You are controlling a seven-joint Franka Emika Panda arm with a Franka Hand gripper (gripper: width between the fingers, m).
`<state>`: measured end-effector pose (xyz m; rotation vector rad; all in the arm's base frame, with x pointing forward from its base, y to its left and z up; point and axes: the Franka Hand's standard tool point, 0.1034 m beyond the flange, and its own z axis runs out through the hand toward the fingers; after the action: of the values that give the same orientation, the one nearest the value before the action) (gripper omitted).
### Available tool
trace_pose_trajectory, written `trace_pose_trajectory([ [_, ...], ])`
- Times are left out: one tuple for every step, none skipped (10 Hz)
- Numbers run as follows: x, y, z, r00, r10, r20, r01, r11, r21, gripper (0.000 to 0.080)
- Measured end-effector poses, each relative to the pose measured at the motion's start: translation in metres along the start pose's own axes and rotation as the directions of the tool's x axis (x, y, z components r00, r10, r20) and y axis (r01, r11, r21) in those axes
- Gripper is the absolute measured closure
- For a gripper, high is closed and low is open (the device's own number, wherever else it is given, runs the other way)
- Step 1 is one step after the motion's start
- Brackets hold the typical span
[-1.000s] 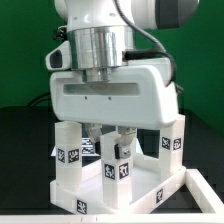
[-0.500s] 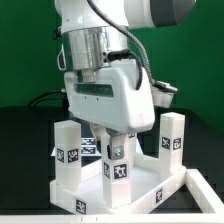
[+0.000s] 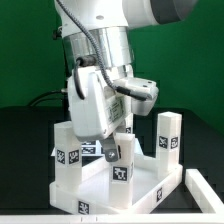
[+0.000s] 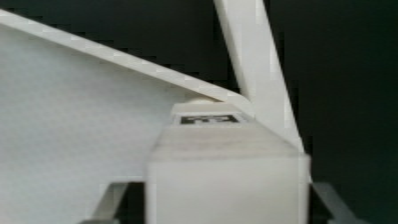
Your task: Assemble desk
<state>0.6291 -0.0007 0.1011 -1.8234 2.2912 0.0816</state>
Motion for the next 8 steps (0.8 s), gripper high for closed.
trace_pose_trajectory([
  [-0.004, 0.001, 0.001, 0.991, -0.137, -0.013, 0.137, 0.991, -0.009, 0.0287],
  [-0.010, 0.001, 0.000, 0.936, -0.351, -0.010, 0.351, 0.936, -0.024, 0.0192],
  [-0.015, 0.004, 0.000, 0.883, -0.469, 0.001, 0.468, 0.882, -0.047, 0.0192],
  [-0.013, 0.003, 0.000, 0.848, -0.530, 0.002, 0.530, 0.847, -0.046, 0.0157],
  [-0.013, 0.003, 0.001, 0.813, -0.582, 0.005, 0.582, 0.812, -0.046, 0.0157],
  [-0.013, 0.003, 0.001, 0.779, -0.627, 0.007, 0.627, 0.778, -0.046, 0.0151],
  [-0.012, 0.003, 0.001, 0.658, -0.753, -0.002, 0.751, 0.657, -0.058, 0.0151],
  [-0.013, 0.002, 0.001, 0.484, -0.875, -0.027, 0.871, 0.484, -0.087, 0.0150],
])
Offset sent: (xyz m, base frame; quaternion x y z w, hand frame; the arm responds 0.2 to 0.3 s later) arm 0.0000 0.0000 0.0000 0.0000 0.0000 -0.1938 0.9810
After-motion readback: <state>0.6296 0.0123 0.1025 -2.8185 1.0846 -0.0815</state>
